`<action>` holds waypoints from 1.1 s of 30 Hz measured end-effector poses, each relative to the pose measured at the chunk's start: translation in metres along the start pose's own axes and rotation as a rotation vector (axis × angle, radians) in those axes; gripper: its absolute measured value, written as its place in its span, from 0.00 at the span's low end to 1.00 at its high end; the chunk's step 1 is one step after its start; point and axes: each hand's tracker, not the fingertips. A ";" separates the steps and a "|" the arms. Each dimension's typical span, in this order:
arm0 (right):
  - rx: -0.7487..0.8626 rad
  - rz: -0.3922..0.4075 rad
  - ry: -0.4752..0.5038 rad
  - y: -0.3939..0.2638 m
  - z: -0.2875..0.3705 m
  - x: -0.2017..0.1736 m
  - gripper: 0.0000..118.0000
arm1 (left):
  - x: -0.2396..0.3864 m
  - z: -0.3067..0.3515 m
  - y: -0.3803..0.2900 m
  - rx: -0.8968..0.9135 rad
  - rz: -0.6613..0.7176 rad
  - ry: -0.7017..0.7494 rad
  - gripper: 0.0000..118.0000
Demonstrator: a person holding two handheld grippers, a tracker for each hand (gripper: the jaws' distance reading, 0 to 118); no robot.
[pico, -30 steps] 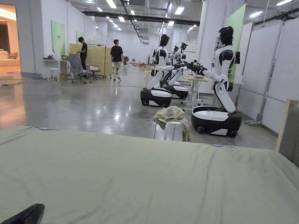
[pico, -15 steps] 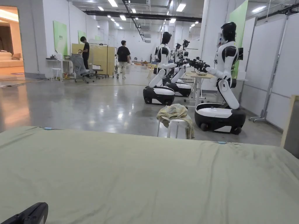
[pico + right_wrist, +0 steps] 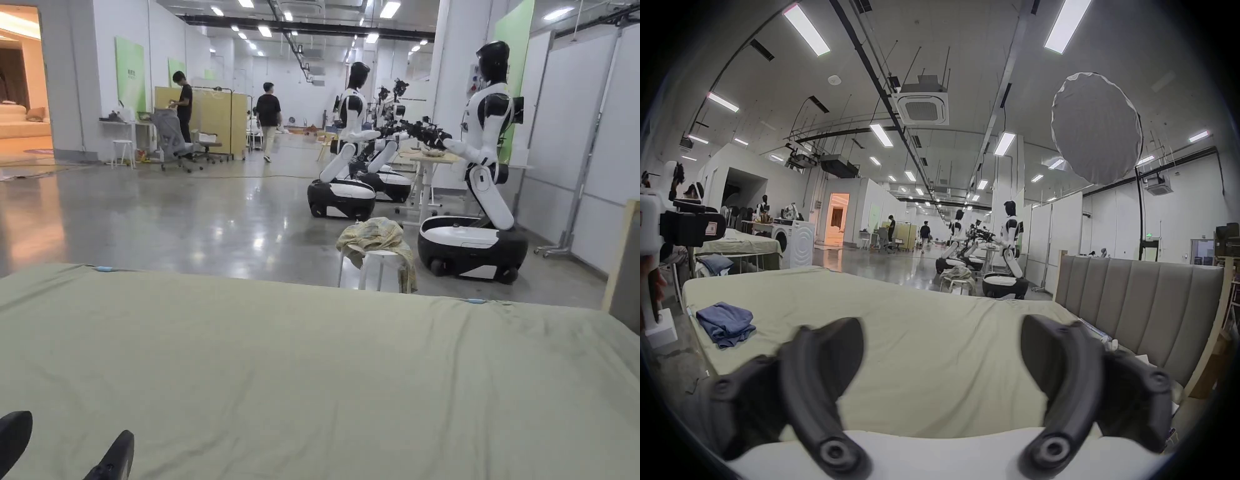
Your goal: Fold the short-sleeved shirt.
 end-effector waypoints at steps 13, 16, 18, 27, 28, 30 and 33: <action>-0.014 -0.070 0.039 0.003 -0.001 0.003 1.00 | 0.005 0.004 0.000 0.044 0.016 -0.015 0.53; -0.041 -0.127 0.077 -0.001 -0.004 0.007 1.00 | 0.006 0.003 -0.001 0.040 0.021 -0.022 0.53; -0.040 -0.163 0.079 -0.003 -0.004 0.010 1.00 | 0.006 0.002 0.000 0.034 0.022 -0.025 0.53; -0.072 -0.280 0.023 0.003 -0.008 0.026 1.00 | 0.006 0.000 0.001 0.027 0.043 -0.033 0.53; -0.091 -0.315 0.023 0.004 -0.011 0.028 1.00 | 0.006 -0.001 0.001 0.027 0.054 -0.041 0.53; -0.130 -0.381 0.048 0.006 -0.016 0.031 1.00 | 0.006 -0.001 0.002 0.023 0.069 -0.067 0.53; -0.155 -0.489 0.066 0.009 -0.018 0.034 1.00 | 0.008 -0.001 0.002 0.018 0.072 -0.075 0.53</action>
